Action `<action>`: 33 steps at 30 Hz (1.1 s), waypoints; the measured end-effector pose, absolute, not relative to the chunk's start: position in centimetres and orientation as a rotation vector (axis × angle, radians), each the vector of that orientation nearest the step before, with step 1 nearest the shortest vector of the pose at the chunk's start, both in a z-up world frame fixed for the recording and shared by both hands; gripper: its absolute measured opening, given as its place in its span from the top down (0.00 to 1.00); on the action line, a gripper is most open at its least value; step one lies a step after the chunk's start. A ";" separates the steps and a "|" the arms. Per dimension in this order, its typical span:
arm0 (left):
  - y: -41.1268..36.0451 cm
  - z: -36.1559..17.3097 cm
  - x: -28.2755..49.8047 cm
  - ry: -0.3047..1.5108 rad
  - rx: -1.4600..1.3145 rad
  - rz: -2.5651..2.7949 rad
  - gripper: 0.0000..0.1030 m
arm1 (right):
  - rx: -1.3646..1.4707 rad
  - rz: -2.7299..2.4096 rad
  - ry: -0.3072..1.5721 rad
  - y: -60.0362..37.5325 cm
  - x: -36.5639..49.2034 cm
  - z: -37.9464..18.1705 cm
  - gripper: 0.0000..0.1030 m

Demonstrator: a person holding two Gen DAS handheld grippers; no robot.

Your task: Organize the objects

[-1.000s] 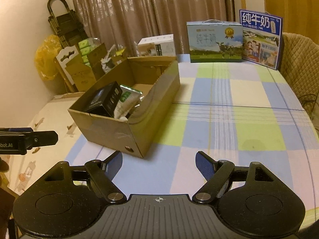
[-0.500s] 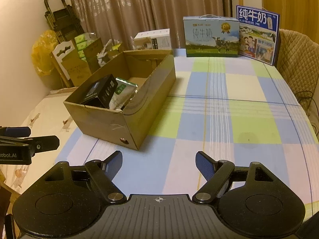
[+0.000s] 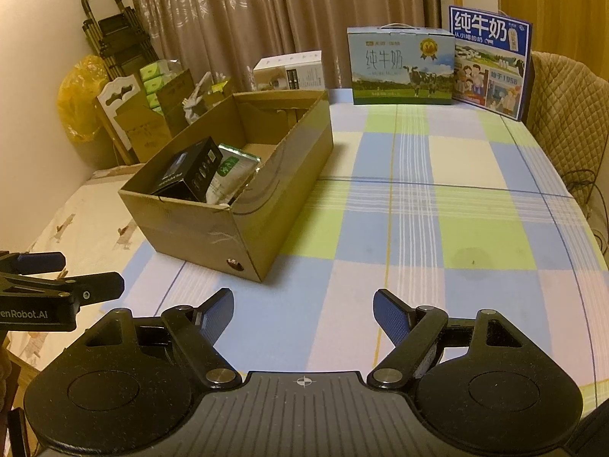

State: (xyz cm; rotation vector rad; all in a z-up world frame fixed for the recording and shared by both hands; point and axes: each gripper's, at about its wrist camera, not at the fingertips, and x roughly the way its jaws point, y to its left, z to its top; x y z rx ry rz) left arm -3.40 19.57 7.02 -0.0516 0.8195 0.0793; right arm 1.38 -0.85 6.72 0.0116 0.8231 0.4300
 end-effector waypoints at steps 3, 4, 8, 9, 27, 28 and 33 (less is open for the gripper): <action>19.4 7.0 -3.4 0.818 -0.051 0.078 0.01 | 0.015 0.429 0.826 -0.9 1.4 6.6 0.25; 19.4 7.0 -3.4 0.818 -0.052 0.076 0.01 | 0.016 0.428 0.826 -0.9 1.4 6.6 0.25; 19.3 6.9 -3.4 0.818 -0.051 0.075 0.01 | 0.019 0.426 0.830 -0.9 1.3 6.6 0.25; 19.3 6.9 -3.4 0.818 -0.051 0.075 0.01 | 0.019 0.426 0.830 -1.0 1.3 6.6 0.25; 19.2 6.8 -3.2 0.817 -0.050 0.076 0.01 | 0.022 0.424 0.835 -1.0 1.3 6.6 0.25; 19.2 6.9 -3.2 0.818 -0.050 0.076 0.01 | 0.022 0.424 0.834 -1.0 1.3 6.6 0.25; 19.2 6.8 -3.2 0.817 -0.051 0.075 0.01 | 0.025 0.424 0.835 -0.9 1.3 6.6 0.25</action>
